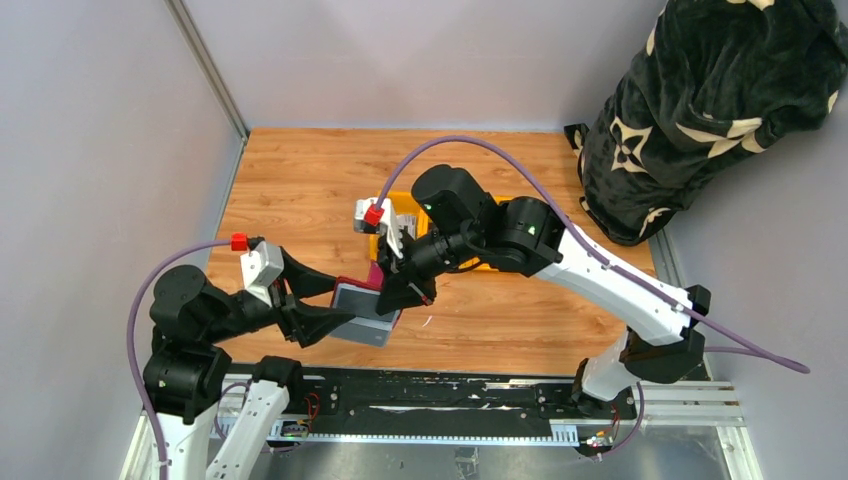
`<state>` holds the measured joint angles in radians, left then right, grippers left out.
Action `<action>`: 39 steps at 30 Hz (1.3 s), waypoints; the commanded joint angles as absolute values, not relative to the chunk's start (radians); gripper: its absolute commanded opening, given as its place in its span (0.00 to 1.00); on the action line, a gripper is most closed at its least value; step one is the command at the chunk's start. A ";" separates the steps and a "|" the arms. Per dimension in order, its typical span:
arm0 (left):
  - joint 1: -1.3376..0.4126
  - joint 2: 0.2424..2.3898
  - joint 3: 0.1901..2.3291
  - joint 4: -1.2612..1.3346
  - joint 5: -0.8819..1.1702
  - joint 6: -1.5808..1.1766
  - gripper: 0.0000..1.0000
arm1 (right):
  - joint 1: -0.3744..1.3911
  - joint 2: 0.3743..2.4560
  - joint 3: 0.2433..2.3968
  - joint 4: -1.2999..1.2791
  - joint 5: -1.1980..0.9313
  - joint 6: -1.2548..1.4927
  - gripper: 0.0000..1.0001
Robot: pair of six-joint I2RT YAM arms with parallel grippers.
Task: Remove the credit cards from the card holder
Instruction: Remove the credit card from the card holder.
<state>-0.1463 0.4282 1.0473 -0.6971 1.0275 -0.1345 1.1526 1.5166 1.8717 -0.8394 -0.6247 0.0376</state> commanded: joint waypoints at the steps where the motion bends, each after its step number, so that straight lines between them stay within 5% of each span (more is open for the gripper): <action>1: -0.146 0.426 1.024 -0.689 1.067 -0.144 0.65 | 1.203 1.576 1.967 -0.918 -0.644 -0.039 0.00; 6: -0.146 0.439 1.013 -0.689 1.160 -0.178 0.53 | 1.225 1.631 2.035 -0.940 -0.653 -0.056 0.00; 12: -0.146 0.456 1.007 -0.687 1.253 -0.203 0.11 | 1.228 1.635 2.056 -0.911 -0.657 -0.054 0.00; 15: -0.146 0.450 1.012 -0.688 1.255 -0.197 0.00 | 1.224 1.577 1.988 -0.823 -0.651 -0.034 0.08; 19: -0.146 0.458 1.039 -0.692 1.247 -0.206 0.00 | 1.201 1.447 1.780 -0.594 -0.651 0.064 0.29; 26: -0.146 0.474 1.112 -0.616 1.107 -0.334 0.00 | 1.163 1.109 1.103 0.313 -0.570 0.445 0.52; 32: -0.146 0.399 0.972 -0.121 0.974 -0.825 0.00 | 1.162 1.089 0.964 0.571 -0.491 0.565 0.54; 39: -0.146 0.393 0.958 -0.112 0.946 -0.899 0.00 | 1.163 1.148 0.885 0.811 -0.396 0.687 0.52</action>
